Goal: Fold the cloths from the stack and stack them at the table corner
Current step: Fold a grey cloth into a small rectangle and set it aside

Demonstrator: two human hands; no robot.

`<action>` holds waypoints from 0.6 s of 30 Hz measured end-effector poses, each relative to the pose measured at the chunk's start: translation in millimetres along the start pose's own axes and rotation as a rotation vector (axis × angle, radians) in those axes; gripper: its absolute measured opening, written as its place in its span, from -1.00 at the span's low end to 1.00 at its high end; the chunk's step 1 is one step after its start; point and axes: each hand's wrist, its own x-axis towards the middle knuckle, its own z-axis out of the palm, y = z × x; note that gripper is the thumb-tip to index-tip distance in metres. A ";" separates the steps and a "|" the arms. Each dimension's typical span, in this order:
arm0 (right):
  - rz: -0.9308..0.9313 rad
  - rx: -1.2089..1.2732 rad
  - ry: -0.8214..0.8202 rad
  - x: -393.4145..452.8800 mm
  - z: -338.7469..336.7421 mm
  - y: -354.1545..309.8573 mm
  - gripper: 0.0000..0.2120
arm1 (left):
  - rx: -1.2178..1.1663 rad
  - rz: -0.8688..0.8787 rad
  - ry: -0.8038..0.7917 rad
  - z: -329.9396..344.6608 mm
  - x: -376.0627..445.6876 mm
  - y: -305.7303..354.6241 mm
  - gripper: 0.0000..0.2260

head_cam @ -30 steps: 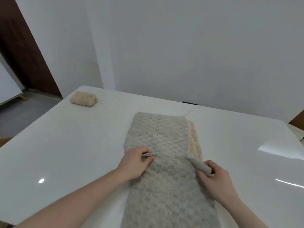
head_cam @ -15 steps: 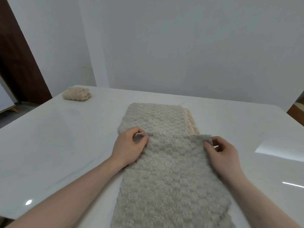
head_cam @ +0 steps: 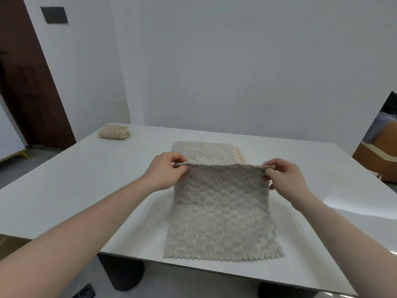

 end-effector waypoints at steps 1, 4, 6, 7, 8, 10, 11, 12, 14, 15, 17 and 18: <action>-0.003 -0.009 -0.018 -7.5 -4.4 -3.5 -0.79 | -0.003 0.016 -0.005 -4.0 -8.6 3.9 -0.94; -0.013 -0.060 -0.050 -31.0 -16.1 -3.9 -0.80 | 0.015 0.081 -0.027 -12.6 -38.7 12.0 -0.94; -0.008 -0.090 -0.081 -47.0 -23.5 1.9 -0.81 | 0.036 0.121 -0.048 -14.2 -59.0 13.9 -0.95; -0.002 -0.109 -0.098 -54.8 -26.6 6.0 -0.82 | 0.045 0.134 -0.063 -14.4 -68.2 13.2 -0.95; 0.002 -0.132 -0.111 -62.5 -29.4 10.7 -0.83 | 0.050 0.143 -0.084 -14.4 -76.8 12.3 -0.95; 0.005 -0.173 -0.126 -77.3 -33.3 20.5 -0.84 | 0.068 0.164 -0.138 -13.7 -92.0 9.0 -0.94; 0.002 -0.189 -0.129 -84.3 -34.3 24.5 -0.85 | 0.090 0.186 -0.162 -12.6 -98.1 6.6 -0.94; -0.006 -0.206 -0.132 -90.6 -34.8 28.0 -0.86 | 0.119 0.211 -0.182 -11.3 -103.6 4.2 -0.95; -0.024 -0.240 -0.154 -101.8 -35.7 33.8 -0.84 | 0.167 0.241 -0.214 -8.0 -112.8 -0.4 -0.96; -0.031 -0.258 -0.172 -106.7 -36.5 36.1 -0.82 | 0.179 0.245 -0.228 -6.2 -116.1 -2.7 -0.96; -0.031 -0.296 -0.205 -114.9 -38.1 39.3 -0.81 | 0.194 0.251 -0.246 -3.1 -121.8 -5.9 -0.94; -0.032 -0.311 -0.215 -117.9 -39.2 41.3 -0.81 | 0.205 0.254 -0.253 -1.8 -124.2 -7.0 -0.93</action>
